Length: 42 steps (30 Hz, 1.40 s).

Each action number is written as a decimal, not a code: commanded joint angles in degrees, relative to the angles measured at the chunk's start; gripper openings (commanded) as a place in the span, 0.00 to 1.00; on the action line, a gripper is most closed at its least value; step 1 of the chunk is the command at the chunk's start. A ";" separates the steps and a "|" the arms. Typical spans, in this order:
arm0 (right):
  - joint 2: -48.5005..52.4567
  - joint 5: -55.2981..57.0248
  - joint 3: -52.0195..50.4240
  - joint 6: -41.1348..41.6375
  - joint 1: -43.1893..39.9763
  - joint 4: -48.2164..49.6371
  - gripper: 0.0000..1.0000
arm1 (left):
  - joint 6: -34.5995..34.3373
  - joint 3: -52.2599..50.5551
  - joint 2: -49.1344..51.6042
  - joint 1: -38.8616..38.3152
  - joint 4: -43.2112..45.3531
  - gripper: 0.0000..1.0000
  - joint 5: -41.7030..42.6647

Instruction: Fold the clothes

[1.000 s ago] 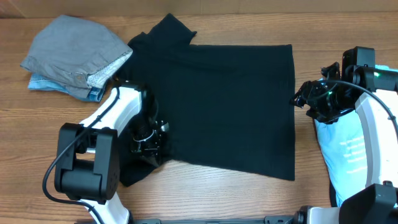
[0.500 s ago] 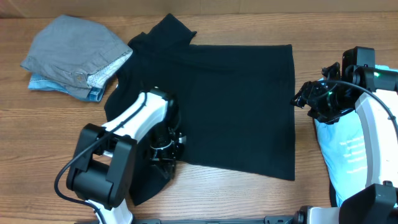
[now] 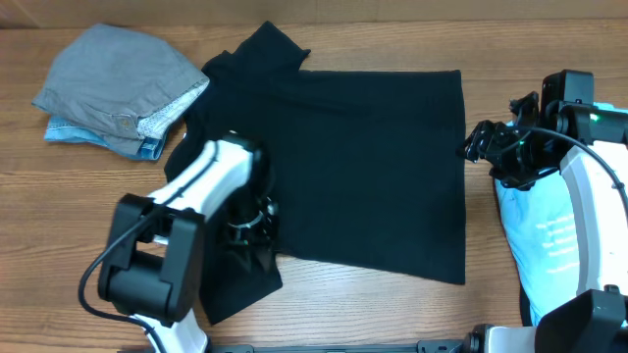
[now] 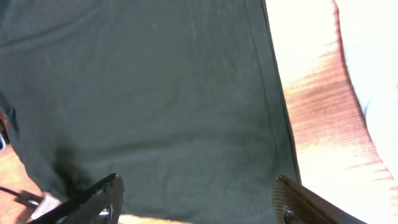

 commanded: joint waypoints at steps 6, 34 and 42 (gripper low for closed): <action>5.44 1.20 -9.03 3.17 -0.15 6.47 0.69 | -7.30 1.11 0.42 12.87 10.23 0.54 -10.16; -11.08 0.98 -14.40 5.57 -5.09 4.07 0.74 | -10.36 -4.72 -21.90 25.62 7.15 0.43 -6.49; -12.44 0.96 -14.43 7.30 -5.09 3.10 0.75 | -14.19 -4.79 -28.35 25.38 6.91 1.00 -4.63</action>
